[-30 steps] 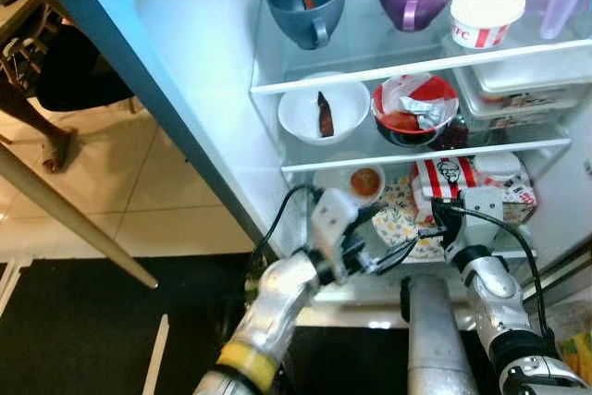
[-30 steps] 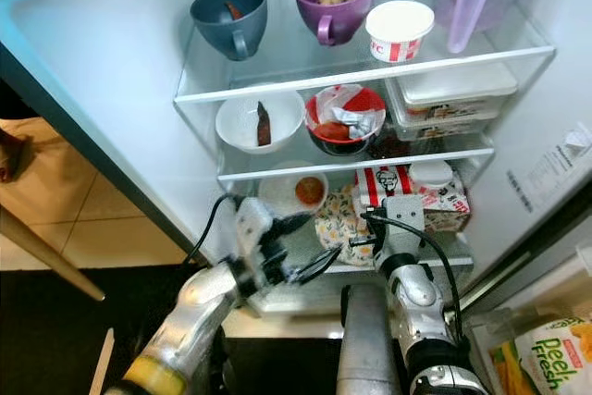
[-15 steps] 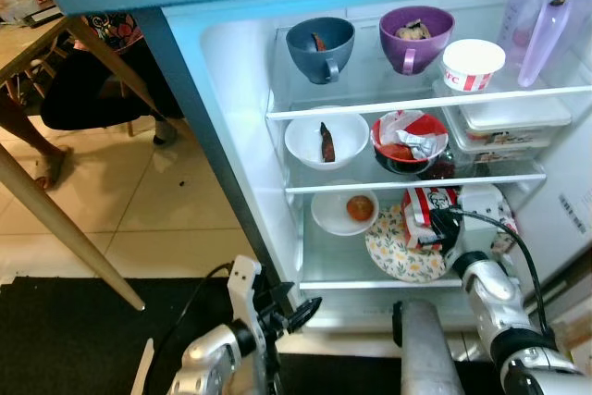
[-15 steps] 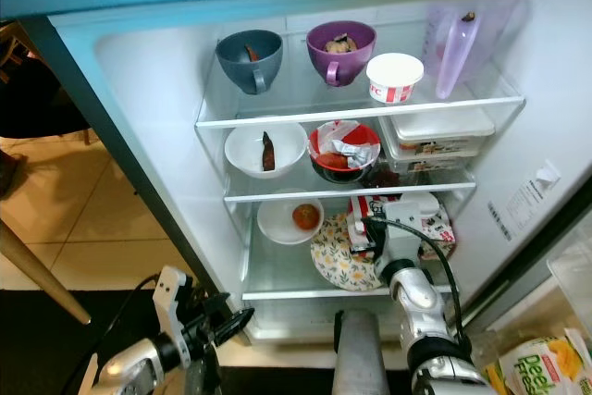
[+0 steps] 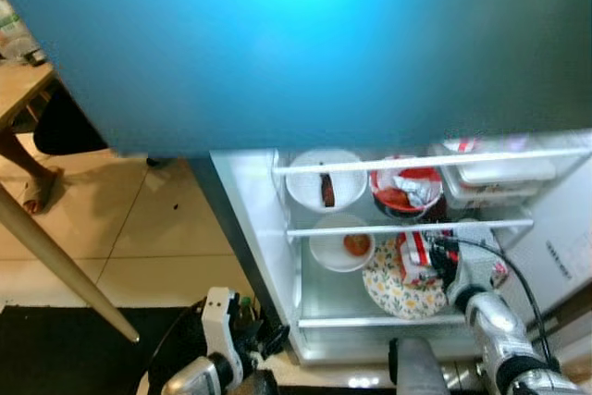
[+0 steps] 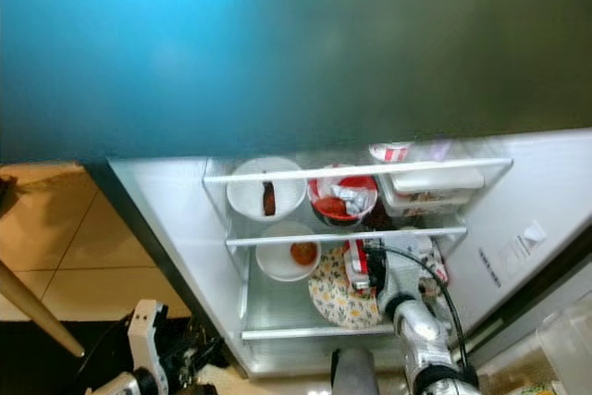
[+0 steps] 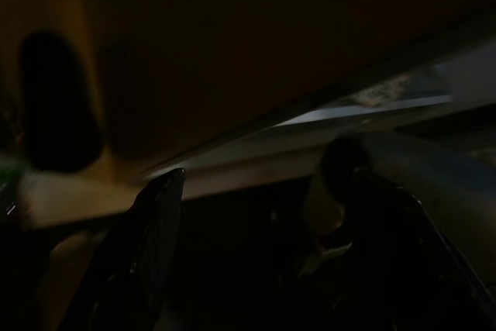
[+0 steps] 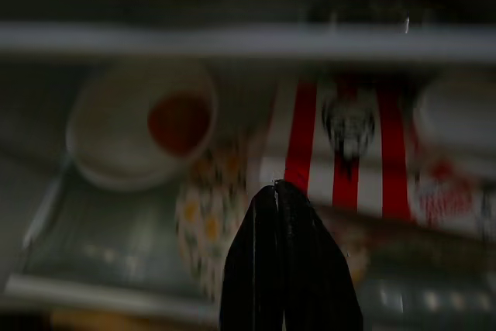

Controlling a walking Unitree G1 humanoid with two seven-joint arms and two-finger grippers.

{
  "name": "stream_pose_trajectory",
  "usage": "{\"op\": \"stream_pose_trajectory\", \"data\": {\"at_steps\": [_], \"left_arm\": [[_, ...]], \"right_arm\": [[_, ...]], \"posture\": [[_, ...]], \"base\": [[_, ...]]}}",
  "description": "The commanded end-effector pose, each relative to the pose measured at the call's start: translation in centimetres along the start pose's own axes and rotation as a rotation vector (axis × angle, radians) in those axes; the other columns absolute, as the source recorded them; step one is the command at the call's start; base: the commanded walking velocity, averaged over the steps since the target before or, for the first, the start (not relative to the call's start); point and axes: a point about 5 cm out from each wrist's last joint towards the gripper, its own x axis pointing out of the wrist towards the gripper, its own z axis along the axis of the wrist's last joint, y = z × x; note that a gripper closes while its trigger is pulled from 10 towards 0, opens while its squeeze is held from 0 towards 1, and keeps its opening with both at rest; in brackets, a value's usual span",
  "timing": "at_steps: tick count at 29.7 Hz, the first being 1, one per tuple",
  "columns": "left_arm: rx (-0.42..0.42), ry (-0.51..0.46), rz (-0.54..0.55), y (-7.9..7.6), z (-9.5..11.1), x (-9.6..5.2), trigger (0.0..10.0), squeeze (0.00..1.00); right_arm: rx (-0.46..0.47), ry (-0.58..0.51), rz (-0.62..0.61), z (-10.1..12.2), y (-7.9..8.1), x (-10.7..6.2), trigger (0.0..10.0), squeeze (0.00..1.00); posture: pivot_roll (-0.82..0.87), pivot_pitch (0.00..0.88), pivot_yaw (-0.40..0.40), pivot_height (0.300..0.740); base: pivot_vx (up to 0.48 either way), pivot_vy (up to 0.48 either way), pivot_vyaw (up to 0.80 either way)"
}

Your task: Restocking fridge

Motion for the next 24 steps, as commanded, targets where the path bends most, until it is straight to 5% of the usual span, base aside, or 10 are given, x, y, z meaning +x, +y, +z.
{"op": "stream_pose_trajectory", "data": {"at_steps": [1,8,24], "left_arm": [[-0.008,0.026,0.062,1.3,-0.6,-1.3,10.0,0.0],[-0.072,0.091,0.197,3.2,-2.7,-3.8,10.0,0.0],[-0.121,0.187,0.435,4.9,-5.6,-6.8,10.0,0.0]], "right_arm": [[0.004,0.045,0.005,-1.0,0.1,-0.3,10.0,0.0],[0.076,0.14,-0.014,-4.7,-0.6,-2.0,10.0,0.0],[0.117,0.237,-0.055,-7.4,-0.8,-3.3,10.0,0.0]], "posture": [[-0.09,0.001,0.074,0.62],[-0.09,0.0,0.072,0.639],[-0.08,0.0,0.072,0.703]], "base": [[0.0,0.0,0.0],[0.0,0.0,0.0],[0.0,0.0,0.0]]}}
